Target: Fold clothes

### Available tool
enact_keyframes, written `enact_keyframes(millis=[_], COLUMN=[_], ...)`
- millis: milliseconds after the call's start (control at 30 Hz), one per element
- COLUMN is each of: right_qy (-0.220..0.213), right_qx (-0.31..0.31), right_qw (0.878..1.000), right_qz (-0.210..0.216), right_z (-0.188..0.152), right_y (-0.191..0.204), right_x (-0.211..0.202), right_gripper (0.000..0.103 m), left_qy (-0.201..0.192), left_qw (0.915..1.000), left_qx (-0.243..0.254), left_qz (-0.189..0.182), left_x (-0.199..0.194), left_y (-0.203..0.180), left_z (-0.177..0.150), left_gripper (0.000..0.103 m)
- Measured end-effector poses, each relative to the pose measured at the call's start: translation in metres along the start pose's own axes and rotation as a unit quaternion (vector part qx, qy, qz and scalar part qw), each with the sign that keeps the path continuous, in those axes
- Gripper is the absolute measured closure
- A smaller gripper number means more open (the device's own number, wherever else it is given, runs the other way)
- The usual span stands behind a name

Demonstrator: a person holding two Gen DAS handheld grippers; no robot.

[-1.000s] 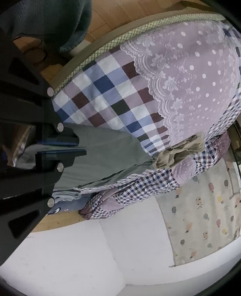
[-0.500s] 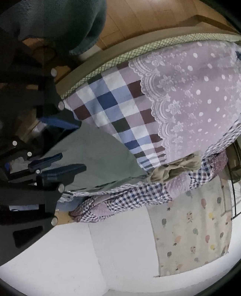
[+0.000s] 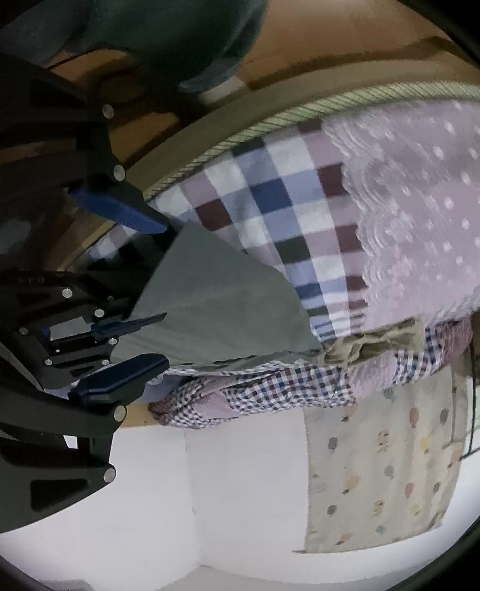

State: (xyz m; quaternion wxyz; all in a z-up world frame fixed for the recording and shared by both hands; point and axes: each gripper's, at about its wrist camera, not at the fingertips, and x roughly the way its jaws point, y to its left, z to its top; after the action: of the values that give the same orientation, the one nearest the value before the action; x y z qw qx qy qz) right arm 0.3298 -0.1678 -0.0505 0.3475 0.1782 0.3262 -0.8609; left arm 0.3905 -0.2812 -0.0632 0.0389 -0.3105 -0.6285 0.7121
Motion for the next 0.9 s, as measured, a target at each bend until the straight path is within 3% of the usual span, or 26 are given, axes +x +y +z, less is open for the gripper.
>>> enact_keyframes(millis=[333,667,900], right_qy=[-0.003,-0.004,-0.007], right_qx=[0.016,0.023,0.03], right_qw=[1.0,1.0,0.999], right_qz=[0.015,0.019,0.018], right_z=[0.002,0.0,-0.001], right_y=[-0.002,-0.004,-0.004], right_x=[-0.002,-0.004,-0.007], right_gripper=[0.099,0.099,0.099], left_qy=[0.02,-0.013,-0.039], left_qw=[0.9978,0.9954,0.9931], left_qx=[-0.052,-0.073,-0.07], left_qz=[-0.036,-0.061,-0.085], left_x=[0.03,0.048,0.038], left_y=[0.018,0.026,0.023], left_z=[-0.001,0.004,0.003], left_gripper=[0.03,0.03,0.031])
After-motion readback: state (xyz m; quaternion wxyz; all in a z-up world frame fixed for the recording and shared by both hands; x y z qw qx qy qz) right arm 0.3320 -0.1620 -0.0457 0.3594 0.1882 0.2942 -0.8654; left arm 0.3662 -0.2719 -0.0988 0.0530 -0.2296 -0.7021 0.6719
